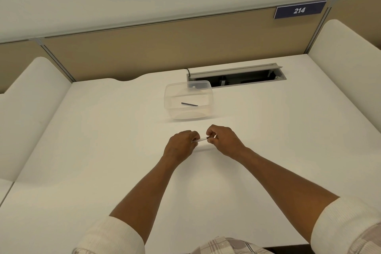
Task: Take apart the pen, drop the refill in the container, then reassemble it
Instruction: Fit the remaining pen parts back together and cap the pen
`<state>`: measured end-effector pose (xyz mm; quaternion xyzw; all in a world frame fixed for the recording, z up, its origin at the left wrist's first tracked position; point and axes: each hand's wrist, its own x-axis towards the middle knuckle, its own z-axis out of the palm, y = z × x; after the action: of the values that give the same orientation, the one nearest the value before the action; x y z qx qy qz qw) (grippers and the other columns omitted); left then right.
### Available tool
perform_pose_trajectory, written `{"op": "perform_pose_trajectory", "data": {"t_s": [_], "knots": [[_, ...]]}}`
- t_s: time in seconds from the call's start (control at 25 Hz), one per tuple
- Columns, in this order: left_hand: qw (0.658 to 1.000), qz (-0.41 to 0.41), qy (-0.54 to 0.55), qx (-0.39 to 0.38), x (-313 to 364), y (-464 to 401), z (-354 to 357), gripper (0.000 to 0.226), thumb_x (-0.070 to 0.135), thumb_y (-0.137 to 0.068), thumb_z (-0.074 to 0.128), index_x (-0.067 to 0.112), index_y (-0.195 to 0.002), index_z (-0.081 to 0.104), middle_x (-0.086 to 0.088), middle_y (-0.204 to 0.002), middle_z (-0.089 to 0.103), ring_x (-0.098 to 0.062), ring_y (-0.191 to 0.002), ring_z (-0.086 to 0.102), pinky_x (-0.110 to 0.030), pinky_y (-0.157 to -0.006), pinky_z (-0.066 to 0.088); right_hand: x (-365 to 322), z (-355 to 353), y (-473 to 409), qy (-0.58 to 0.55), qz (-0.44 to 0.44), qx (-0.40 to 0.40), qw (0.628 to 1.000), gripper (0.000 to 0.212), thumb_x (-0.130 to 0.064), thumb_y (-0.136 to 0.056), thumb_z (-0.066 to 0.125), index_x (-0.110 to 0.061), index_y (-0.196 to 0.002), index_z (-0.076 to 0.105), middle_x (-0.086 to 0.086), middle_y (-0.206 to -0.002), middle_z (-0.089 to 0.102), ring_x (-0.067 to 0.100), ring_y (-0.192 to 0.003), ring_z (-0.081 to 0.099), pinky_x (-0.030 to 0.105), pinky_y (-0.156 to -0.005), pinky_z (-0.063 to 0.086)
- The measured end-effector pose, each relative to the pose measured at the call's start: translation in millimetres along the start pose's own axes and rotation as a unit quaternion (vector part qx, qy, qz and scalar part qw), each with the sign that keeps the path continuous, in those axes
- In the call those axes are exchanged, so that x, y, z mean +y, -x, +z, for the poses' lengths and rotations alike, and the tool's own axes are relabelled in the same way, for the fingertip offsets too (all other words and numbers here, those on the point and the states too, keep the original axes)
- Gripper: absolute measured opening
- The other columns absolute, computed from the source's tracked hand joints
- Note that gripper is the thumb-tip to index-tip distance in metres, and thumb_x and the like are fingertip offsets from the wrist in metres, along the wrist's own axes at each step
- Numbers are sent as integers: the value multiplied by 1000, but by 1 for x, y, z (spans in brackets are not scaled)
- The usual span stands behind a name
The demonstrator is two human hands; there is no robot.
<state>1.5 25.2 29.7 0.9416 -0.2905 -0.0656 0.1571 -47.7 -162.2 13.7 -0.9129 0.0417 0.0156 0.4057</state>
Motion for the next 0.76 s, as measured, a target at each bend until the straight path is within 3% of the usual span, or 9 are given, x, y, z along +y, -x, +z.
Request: {"op": "perform_pose_trajectory", "data": {"t_s": [0.44, 0.76], "knots": [[999, -17, 34, -7, 5, -1, -4, 13, 30, -89, 62, 21, -94, 70, 3, -85, 63, -20, -79, 58, -37, -67, 49, -1, 3, -1, -27, 20, 14, 999, 12, -13, -85, 65, -23, -78, 66, -6, -66, 63, 15, -62, 53, 33, -62, 45], [996, -56, 65, 12, 9, -2, -11, 7, 28, -85, 66, 22, -86, 70, 5, -82, 64, -17, -78, 57, -35, -67, 47, -14, -3, -3, -60, 34, 26, 997, 17, -6, -82, 63, -21, -74, 67, 2, -72, 69, 17, -64, 64, 35, -68, 53]]}}
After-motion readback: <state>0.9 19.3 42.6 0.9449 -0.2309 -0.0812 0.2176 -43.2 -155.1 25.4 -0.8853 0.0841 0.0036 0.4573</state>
